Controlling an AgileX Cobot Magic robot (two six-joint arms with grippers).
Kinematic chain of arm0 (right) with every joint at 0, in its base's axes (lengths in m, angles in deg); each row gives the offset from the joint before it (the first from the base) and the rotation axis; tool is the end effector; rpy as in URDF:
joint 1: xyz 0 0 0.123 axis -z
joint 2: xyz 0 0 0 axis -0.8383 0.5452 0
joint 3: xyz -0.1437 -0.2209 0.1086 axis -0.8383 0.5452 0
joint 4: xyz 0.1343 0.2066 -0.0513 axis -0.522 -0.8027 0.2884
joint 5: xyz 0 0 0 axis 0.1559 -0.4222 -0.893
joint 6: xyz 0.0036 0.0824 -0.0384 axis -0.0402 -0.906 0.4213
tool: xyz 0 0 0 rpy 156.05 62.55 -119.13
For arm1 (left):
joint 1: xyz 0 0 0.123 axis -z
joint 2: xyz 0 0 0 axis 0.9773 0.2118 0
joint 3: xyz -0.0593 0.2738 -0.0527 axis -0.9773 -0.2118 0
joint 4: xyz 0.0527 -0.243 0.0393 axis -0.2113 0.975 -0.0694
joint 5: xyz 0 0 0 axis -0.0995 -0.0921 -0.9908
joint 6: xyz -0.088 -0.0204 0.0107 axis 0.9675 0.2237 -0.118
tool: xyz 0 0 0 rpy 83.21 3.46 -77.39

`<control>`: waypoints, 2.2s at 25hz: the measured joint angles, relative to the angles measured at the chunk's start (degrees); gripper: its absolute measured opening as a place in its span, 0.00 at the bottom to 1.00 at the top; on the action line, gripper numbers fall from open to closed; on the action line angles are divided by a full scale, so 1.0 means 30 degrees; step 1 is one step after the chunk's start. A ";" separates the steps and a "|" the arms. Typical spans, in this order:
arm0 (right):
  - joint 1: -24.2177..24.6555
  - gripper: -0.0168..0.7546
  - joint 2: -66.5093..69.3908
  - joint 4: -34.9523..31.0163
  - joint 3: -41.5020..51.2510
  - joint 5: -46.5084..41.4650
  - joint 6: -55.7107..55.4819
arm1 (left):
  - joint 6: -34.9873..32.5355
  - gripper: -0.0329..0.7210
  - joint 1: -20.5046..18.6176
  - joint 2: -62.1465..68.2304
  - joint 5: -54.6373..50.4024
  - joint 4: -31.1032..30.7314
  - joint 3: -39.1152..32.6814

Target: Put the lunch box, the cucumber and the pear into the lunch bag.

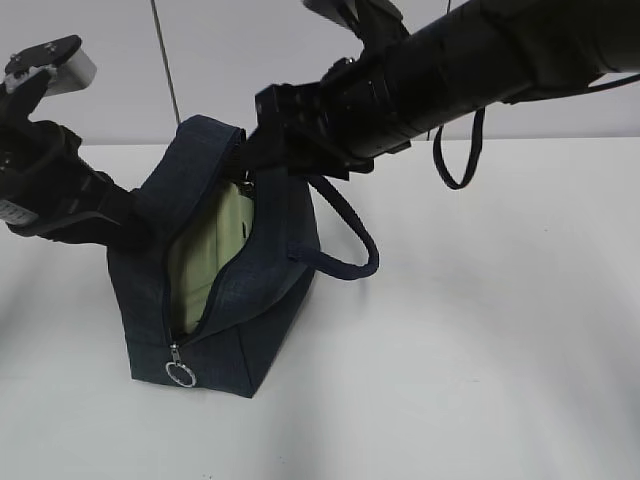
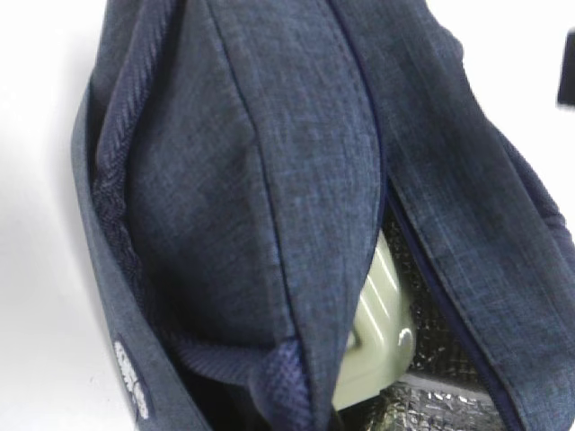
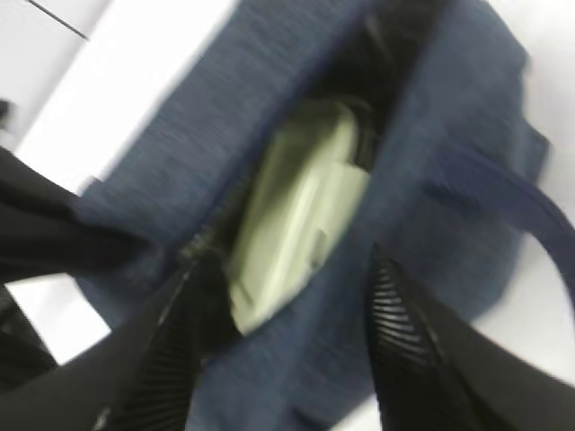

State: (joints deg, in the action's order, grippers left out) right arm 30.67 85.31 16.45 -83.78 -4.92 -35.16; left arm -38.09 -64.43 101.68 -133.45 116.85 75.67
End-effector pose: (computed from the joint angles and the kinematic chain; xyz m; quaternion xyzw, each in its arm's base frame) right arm 0.3341 0.2107 0.2832 -0.1894 0.8703 0.3360 0.3062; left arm 0.2698 -0.1003 0.2606 0.2037 0.9293 -0.2082 0.2272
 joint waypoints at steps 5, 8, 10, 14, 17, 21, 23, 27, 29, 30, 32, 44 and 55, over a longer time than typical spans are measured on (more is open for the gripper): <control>0.0036 0.60 0.0000 0.4304 0.0000 -0.0884 -0.3952 | 0.0000 0.05 0.0000 0.0000 0.0000 0.0000 0.0000; 0.0063 0.60 0.0224 0.4708 0.0000 -0.1046 -0.4784 | 0.0000 0.05 0.0000 0.0000 0.0000 0.0000 0.0000; 0.0063 0.60 0.0584 0.4708 0.0000 -0.1093 -0.5117 | 0.0000 0.05 0.0000 0.0000 0.0000 0.0000 0.0000; 0.0063 0.60 0.1170 0.4183 0.0000 -0.1131 -0.5220 | 0.0000 0.05 0.0000 0.0000 0.0000 0.0000 0.0000; 0.0063 0.60 0.1551 0.3215 0.0000 -0.1131 -0.4953 | 0.0000 0.05 0.0000 0.0000 0.0000 -0.0037 0.0000; 0.0063 0.60 0.1632 0.2509 0.0000 -0.0977 -0.4620 | 0.0000 0.05 0.0000 0.0000 0.0017 -0.0058 0.0000; 0.0063 0.60 0.1632 0.1599 0.0000 -0.0977 -0.3915 | 0.0000 0.05 0.0000 0.0000 0.0034 -0.0070 0.0000; 0.0063 0.60 0.1670 0.0390 0.0000 -0.0977 -0.2973 | 0.0000 0.05 0.0000 0.0000 0.0034 -0.0070 0.0000; 0.0063 0.59 0.1868 0.0300 0.0000 -0.0968 -0.2891 | 0.0000 0.05 0.0000 0.0000 0.0034 -0.0079 0.0000; 0.0063 0.58 0.1961 0.0269 0.0000 -0.0968 -0.2891 | 0.0000 0.05 0.0000 0.0000 0.0034 -0.0079 0.0000; 0.0063 0.51 0.2302 0.0226 0.0000 -0.0968 -0.2851 | 0.0000 0.05 0.0000 0.0000 0.0034 -0.0079 0.0000; 0.0063 0.04 0.1908 0.1458 0.0000 -0.0721 -0.2892 | 0.0000 0.05 0.0000 0.0000 0.0032 -0.0061 0.0000; 0.0063 0.04 -0.0541 0.1535 0.3258 0.1038 -0.3106 | 0.0000 0.05 0.0000 0.1374 -0.0777 0.0098 0.1834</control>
State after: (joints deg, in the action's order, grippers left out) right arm 30.86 83.68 21.06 -74.00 -1.81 -44.48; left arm -38.09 -64.43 105.80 -135.78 117.15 81.18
